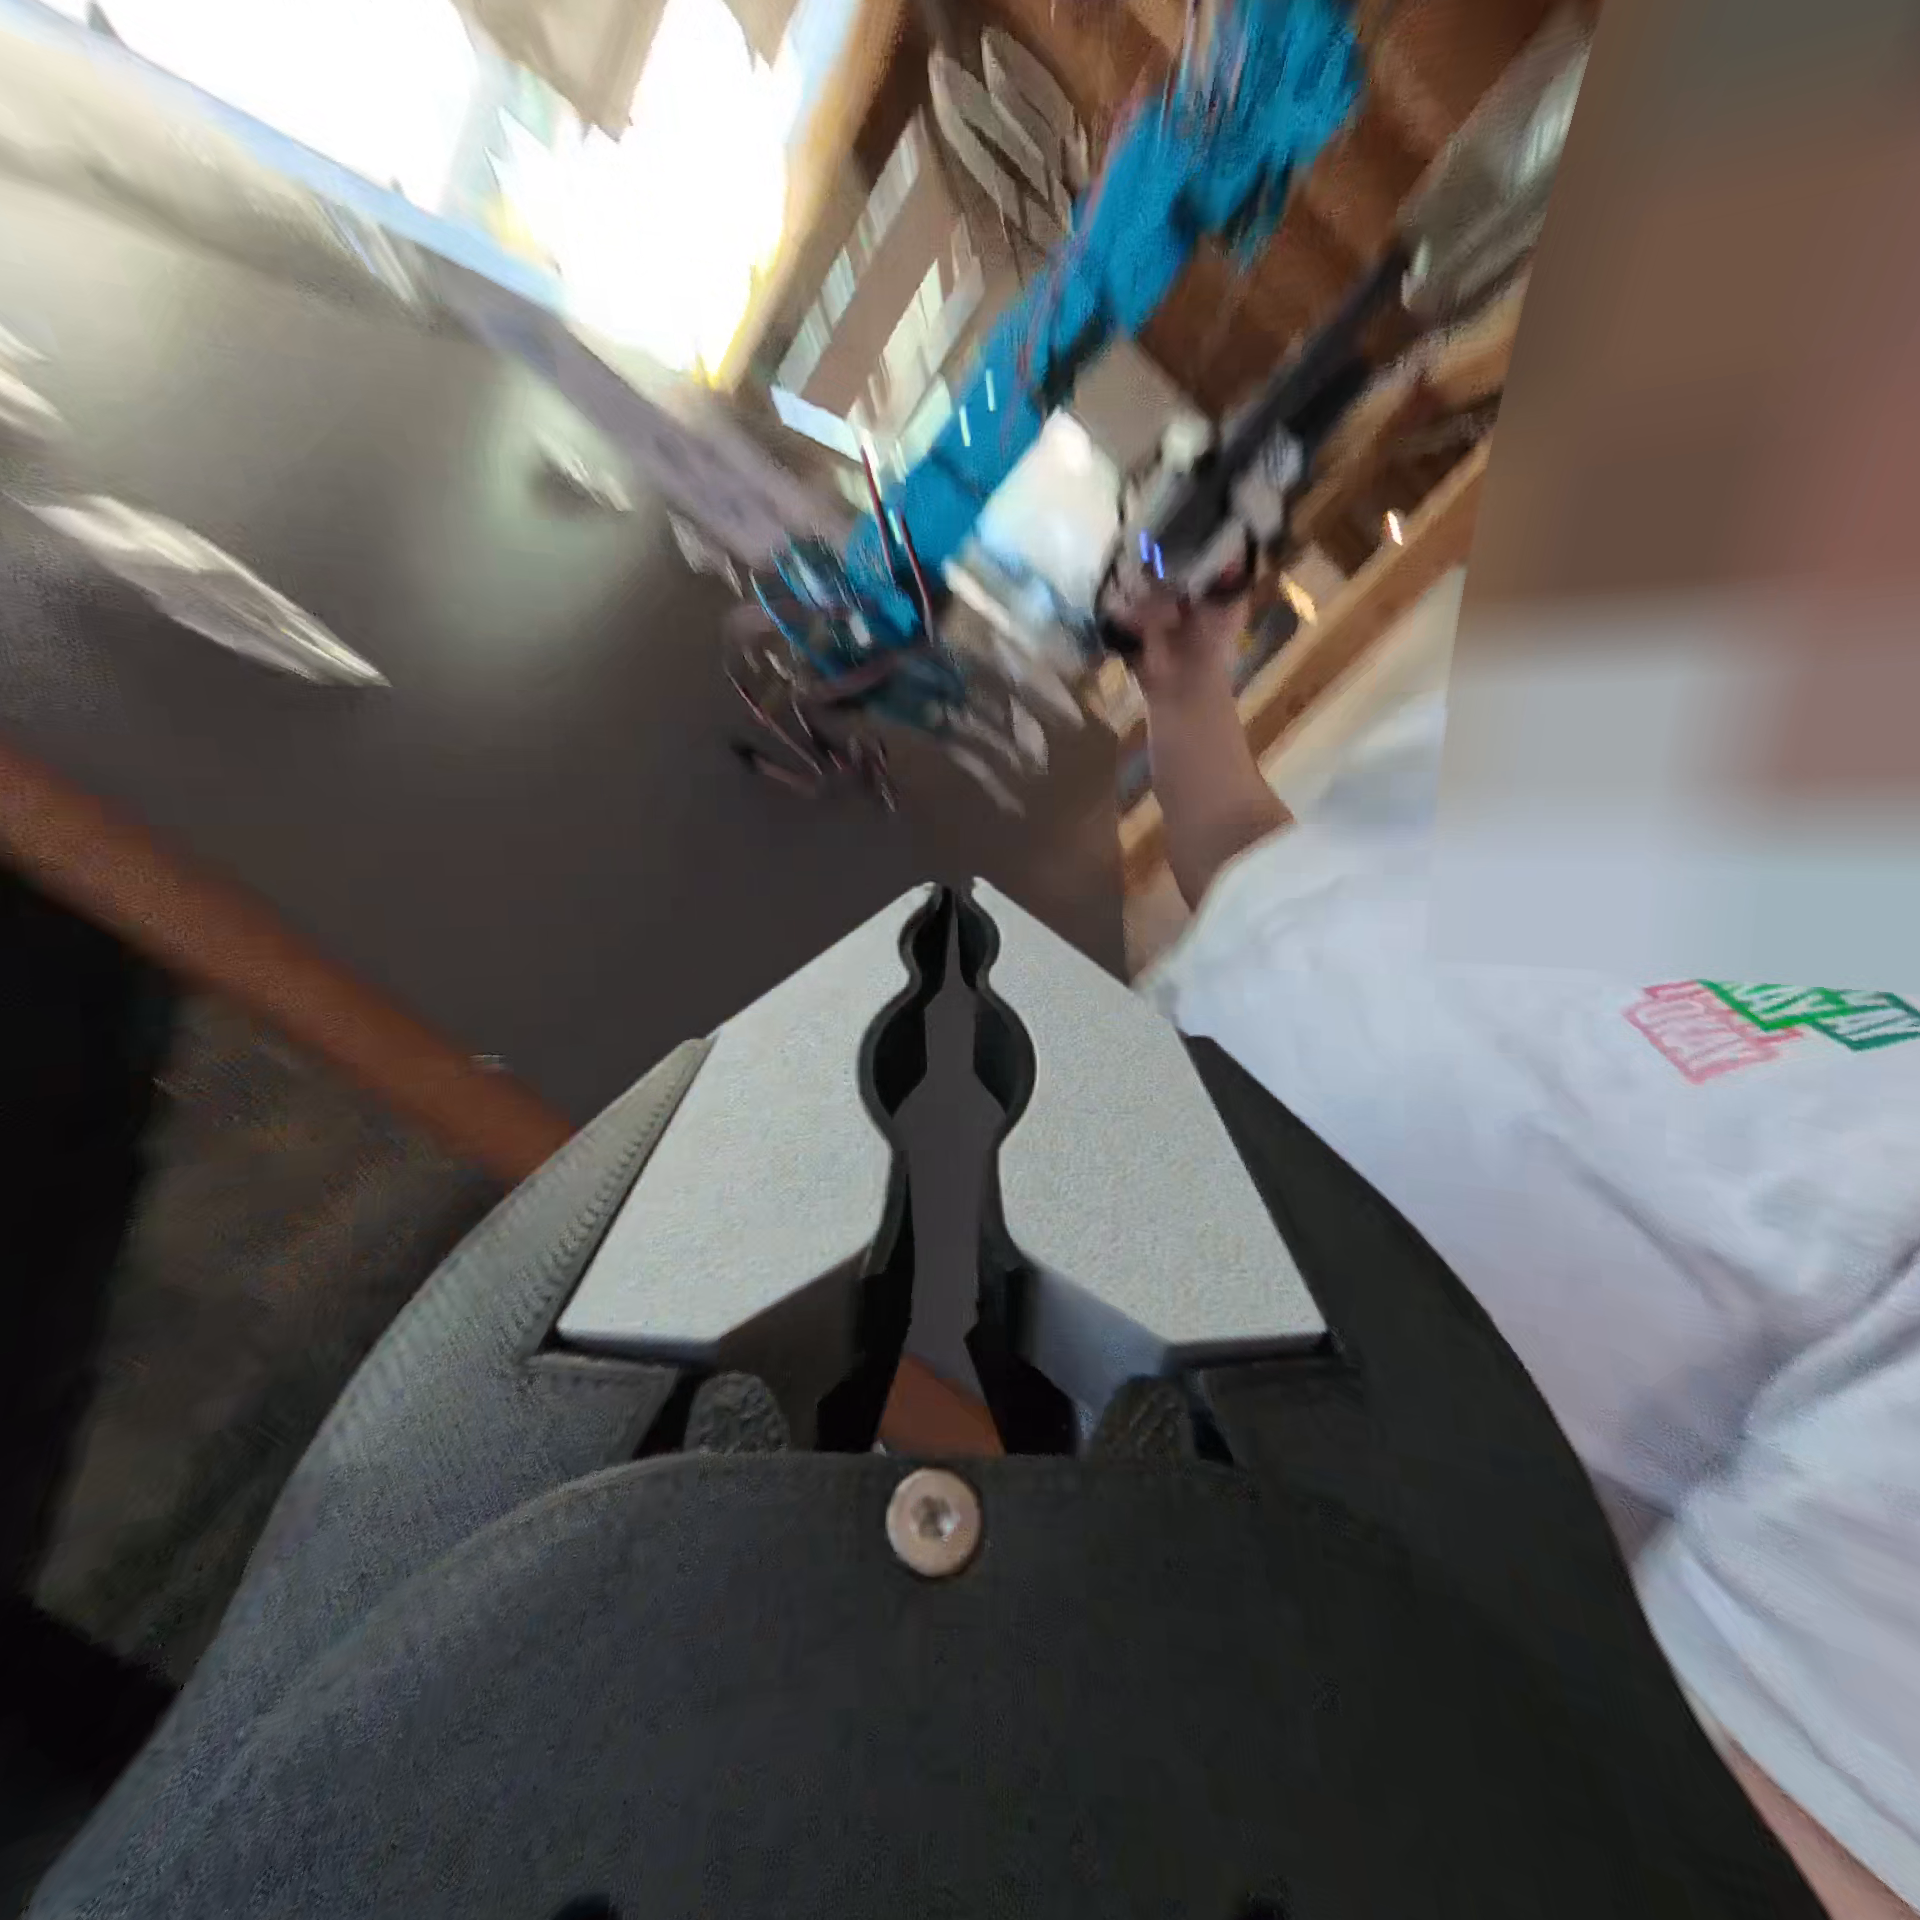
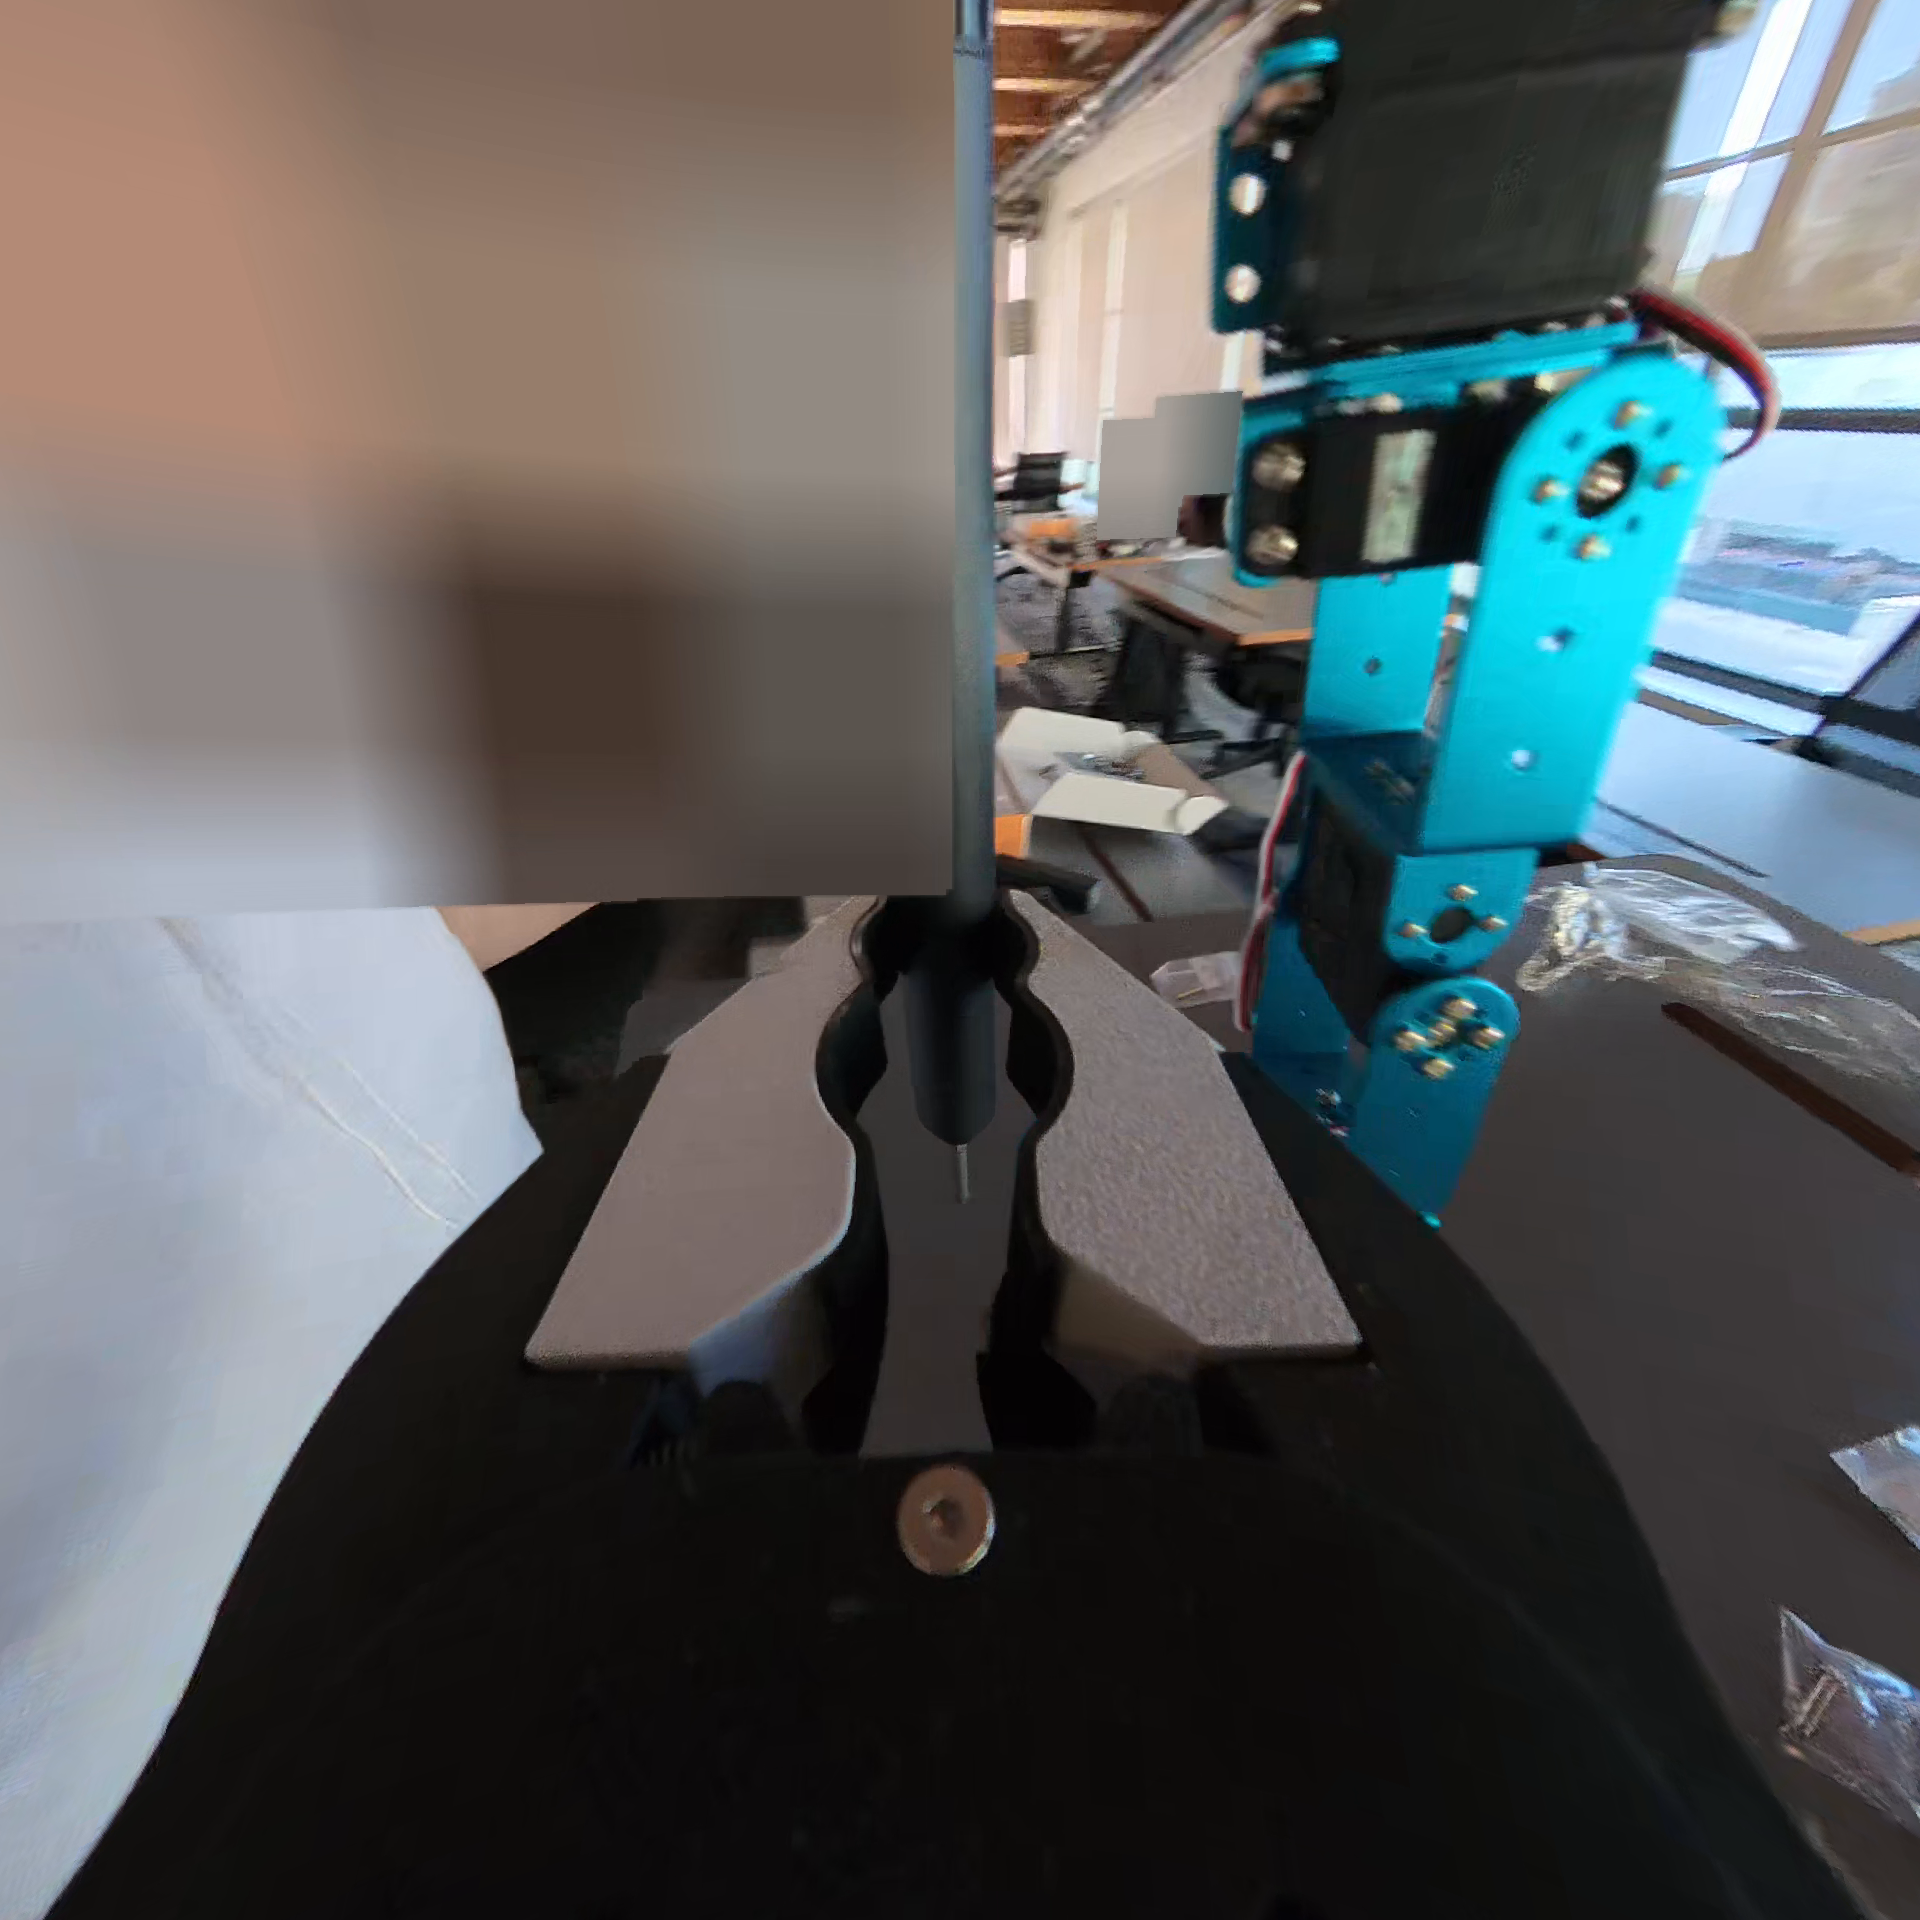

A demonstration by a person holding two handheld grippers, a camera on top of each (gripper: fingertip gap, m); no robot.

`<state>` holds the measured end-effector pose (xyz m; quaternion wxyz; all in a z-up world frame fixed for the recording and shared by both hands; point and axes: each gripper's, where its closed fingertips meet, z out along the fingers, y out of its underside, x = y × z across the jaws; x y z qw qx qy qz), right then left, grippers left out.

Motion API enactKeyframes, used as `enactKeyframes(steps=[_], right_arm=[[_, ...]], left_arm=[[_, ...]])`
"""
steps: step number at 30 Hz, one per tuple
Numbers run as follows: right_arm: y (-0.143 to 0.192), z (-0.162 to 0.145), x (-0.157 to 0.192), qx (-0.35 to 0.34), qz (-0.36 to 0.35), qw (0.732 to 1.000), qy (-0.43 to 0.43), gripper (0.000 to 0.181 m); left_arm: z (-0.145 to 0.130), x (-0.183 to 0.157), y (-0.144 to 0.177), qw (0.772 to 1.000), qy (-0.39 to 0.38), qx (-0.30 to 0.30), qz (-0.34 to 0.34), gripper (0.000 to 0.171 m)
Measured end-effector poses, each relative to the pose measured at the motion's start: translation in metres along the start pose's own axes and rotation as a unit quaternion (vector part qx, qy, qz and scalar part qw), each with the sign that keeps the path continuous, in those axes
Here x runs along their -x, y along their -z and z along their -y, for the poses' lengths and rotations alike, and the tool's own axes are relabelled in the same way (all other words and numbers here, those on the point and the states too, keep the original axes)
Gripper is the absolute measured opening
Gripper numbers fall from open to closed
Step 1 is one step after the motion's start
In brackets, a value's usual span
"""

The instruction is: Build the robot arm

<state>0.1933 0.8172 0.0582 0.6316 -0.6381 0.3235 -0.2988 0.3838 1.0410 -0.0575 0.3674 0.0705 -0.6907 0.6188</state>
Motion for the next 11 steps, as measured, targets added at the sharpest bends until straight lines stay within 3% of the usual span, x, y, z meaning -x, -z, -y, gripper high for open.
enactKeyframes(steps=[3,5,11], right_arm=[[-0.024,0.012,0.019,-0.030,-0.054,0.998,-0.010,0.015],[-0.042,0.023,0.034,-0.045,-0.063,0.997,-0.014,0.015],[-0.088,0.036,0.060,-0.046,-0.078,0.996,-0.010,0.015]], left_arm=[[0.016,0.056,0.091,0.989,-0.018,-0.096,0.114,0.013],[0.007,0.083,0.129,0.987,0.032,-0.113,0.113,0.020],[-0.014,0.095,0.172,0.986,0.044,-0.125,0.101,0.024]])
